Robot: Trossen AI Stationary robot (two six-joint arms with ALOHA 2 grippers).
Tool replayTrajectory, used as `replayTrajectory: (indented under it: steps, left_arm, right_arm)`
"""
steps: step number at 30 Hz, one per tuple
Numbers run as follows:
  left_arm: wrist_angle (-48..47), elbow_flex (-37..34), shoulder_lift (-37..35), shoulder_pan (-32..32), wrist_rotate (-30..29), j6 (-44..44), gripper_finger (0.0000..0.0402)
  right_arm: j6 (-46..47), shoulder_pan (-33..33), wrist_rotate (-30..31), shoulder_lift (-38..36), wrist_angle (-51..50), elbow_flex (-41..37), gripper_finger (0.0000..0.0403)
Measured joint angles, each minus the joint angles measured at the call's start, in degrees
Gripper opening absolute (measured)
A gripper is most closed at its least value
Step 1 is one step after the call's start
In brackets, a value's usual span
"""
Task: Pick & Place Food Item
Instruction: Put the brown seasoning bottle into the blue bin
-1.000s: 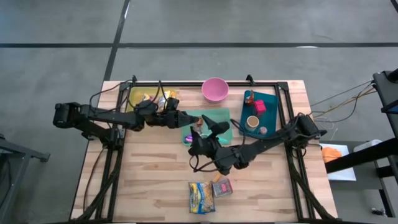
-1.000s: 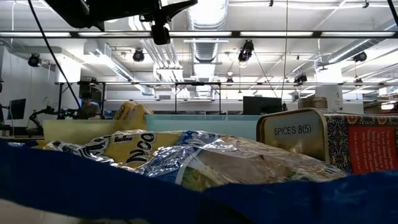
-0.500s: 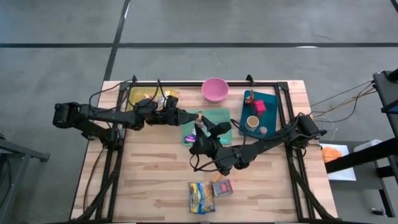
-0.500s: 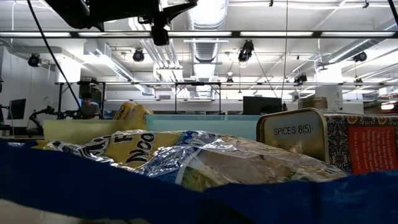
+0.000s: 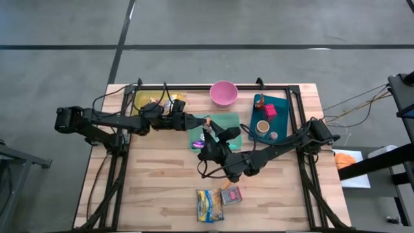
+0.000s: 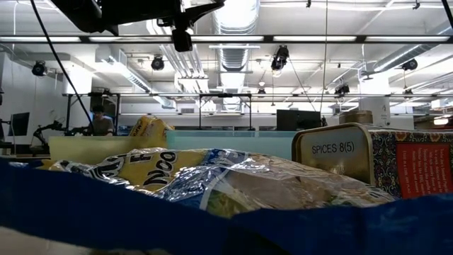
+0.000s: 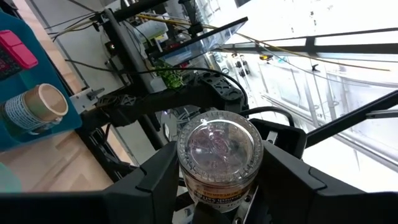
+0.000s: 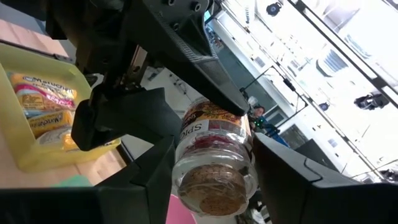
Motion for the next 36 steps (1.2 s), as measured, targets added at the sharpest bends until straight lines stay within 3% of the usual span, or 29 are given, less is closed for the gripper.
replayTrajectory:
  steps: [8,17,30,36]
  left_arm:
    - [0.07,0.0,0.01,0.0,0.65,-0.01,0.0189]
    - [0.28,0.09,-0.04,-0.17,1.48,2.66,0.0254]
    - [0.11,0.09,-0.07,-0.07,0.87,3.02,0.0262]
    - [0.42,0.09,-0.29,0.31,1.22,3.04,0.0262]
  right_arm:
    - [-0.27,0.09,-0.03,0.0,-0.13,0.0,0.0183]
    - [0.19,1.67,-2.25,-1.25,-0.4,0.0,0.0182]
    - [1.18,2.21,2.35,-2.2,-0.31,0.02,0.0181]
    - [3.65,2.21,0.87,-3.58,-0.38,0.02,0.0179]
